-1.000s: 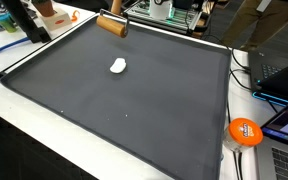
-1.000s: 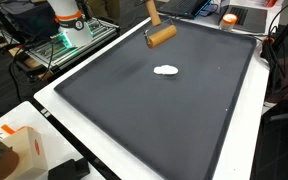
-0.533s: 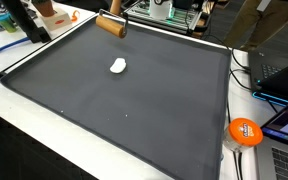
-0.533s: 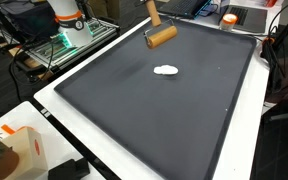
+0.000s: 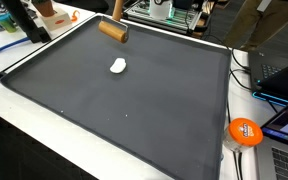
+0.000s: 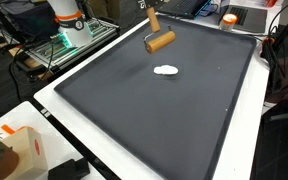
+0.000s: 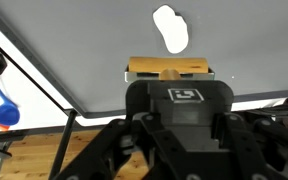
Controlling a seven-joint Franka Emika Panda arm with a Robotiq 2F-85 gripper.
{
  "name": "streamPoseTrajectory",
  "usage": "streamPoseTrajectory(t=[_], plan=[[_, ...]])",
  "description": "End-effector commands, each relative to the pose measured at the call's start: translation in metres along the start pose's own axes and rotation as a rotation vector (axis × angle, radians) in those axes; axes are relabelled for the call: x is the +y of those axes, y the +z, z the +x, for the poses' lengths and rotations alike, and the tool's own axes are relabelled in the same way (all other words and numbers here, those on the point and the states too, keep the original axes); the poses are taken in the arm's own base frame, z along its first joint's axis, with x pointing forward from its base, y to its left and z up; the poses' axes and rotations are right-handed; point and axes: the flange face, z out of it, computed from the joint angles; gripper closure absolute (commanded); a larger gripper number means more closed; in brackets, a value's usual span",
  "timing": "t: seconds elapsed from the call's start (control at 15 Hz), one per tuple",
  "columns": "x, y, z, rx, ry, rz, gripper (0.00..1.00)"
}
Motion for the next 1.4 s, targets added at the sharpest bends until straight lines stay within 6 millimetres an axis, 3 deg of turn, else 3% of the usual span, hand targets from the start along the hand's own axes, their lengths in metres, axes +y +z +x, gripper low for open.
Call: streamPoseTrajectory(t=[0.0, 0.4, 0.6, 1.0, 1.33], plan=[[-0.001, 0.007, 0.000, -0.001, -0.008, 0.010, 0.78], [-0.003, 0.014, -0.003, -0.019, -0.008, 0.019, 0.78], [-0.003, 0.009, 0.011, -0.037, -0.018, 0.011, 0.78], [0.003, -0.015, 0.066, -0.151, -0.095, 0.028, 0.78], [0.027, -0.031, 0.122, -0.184, -0.166, 0.060, 0.78]])
